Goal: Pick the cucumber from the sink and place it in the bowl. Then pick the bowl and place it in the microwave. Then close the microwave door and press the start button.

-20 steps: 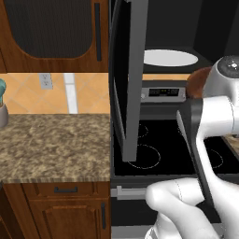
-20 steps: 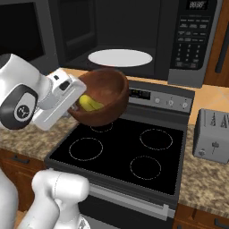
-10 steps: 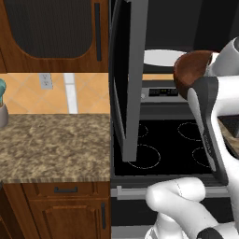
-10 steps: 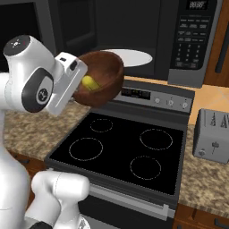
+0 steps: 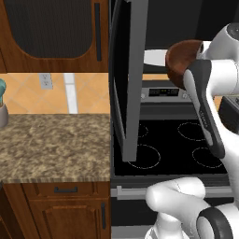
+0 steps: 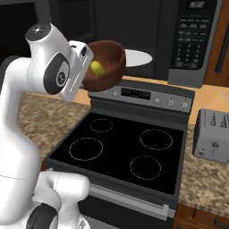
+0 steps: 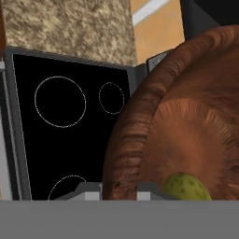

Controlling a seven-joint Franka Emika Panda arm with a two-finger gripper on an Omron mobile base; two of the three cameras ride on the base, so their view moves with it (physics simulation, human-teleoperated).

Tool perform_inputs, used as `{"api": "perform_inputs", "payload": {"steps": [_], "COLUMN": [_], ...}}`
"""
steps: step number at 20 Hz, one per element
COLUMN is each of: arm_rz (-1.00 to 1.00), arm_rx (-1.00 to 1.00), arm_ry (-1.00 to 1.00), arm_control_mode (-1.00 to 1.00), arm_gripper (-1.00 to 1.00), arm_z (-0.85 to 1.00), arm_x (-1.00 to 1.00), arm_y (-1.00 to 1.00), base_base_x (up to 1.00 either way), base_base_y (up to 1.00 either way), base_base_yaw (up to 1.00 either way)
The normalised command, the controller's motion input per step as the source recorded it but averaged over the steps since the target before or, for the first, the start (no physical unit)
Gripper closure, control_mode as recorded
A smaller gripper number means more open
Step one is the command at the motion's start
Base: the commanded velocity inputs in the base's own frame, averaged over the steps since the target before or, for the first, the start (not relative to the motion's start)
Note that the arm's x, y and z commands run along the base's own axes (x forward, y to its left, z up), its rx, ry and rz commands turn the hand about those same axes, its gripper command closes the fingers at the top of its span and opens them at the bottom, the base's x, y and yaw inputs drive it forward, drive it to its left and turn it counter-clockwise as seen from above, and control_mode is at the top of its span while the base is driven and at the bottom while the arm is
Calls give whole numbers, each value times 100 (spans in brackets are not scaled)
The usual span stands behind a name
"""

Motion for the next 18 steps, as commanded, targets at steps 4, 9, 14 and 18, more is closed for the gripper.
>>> {"api": "perform_inputs", "payload": {"steps": [4, 9, 14, 18], "arm_rz": [4, 5, 3, 1], "arm_rx": [-6, 0, 0, 0], "arm_ry": [0, 0, 0, 0], "arm_control_mode": [-100, -100, -100, -100], "arm_gripper": [100, 100, 100, 100], "arm_z": [33, 6, 0, 0], "arm_x": [42, 67, 69, 62], "arm_y": [-18, -7, 0, -4], "base_base_x": [0, 0, 0, 0], "base_base_y": [0, 0, 0, 0], "base_base_yaw": [0, 0, 0, 0]}}
